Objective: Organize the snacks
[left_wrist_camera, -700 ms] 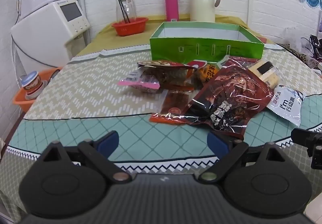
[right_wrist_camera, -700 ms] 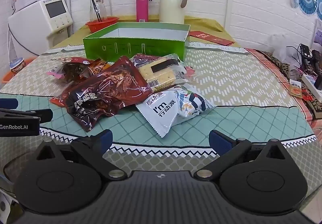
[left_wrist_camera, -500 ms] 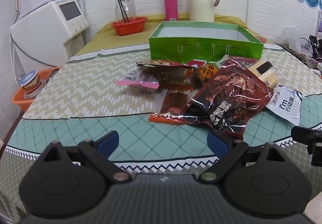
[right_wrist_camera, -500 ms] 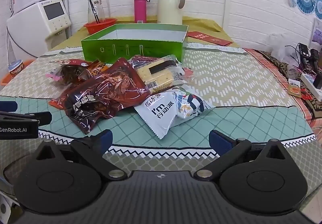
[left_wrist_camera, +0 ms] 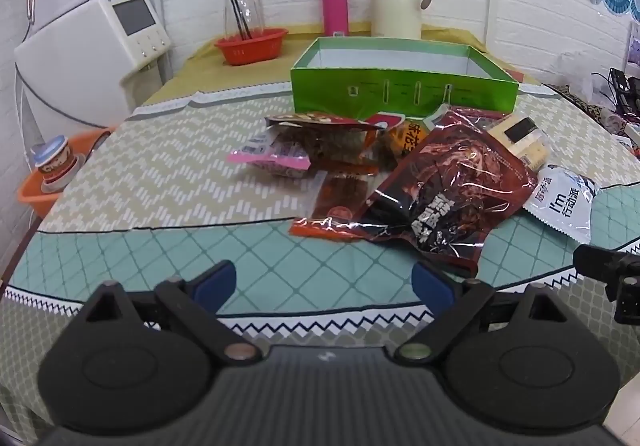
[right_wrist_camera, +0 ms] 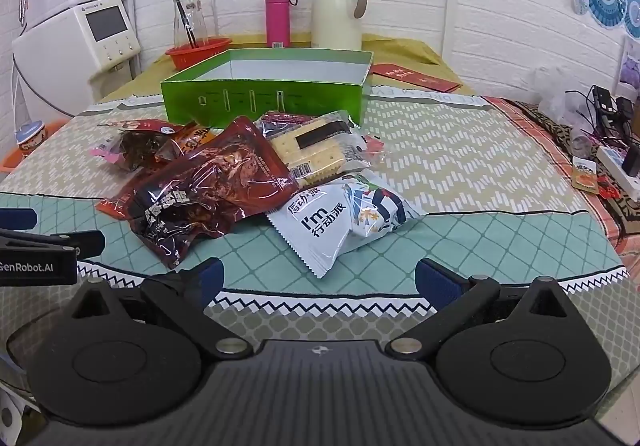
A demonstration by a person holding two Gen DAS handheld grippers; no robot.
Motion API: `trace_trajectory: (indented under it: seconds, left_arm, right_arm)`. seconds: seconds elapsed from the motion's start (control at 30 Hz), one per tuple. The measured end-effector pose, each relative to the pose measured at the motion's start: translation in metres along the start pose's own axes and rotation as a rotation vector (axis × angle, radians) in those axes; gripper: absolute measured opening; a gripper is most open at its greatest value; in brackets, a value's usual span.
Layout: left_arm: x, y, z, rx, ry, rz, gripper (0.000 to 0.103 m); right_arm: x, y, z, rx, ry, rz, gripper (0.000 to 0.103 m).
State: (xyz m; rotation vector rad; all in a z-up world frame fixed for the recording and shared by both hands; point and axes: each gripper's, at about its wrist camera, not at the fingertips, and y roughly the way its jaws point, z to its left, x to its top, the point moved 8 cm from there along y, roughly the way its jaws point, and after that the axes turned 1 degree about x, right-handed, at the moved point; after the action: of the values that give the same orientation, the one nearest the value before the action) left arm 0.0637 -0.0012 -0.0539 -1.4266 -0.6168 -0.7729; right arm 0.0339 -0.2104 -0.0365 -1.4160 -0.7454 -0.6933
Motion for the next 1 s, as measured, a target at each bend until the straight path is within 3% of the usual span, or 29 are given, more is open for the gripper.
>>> trace_trajectory:
  seconds: [1.0]
  left_arm:
    - [-0.0007,0.0044,0.0015,-0.023,-0.013,0.021,0.093]
  right_arm:
    - [0.0012,0.0043,0.0027,0.001,-0.003,0.000,0.103]
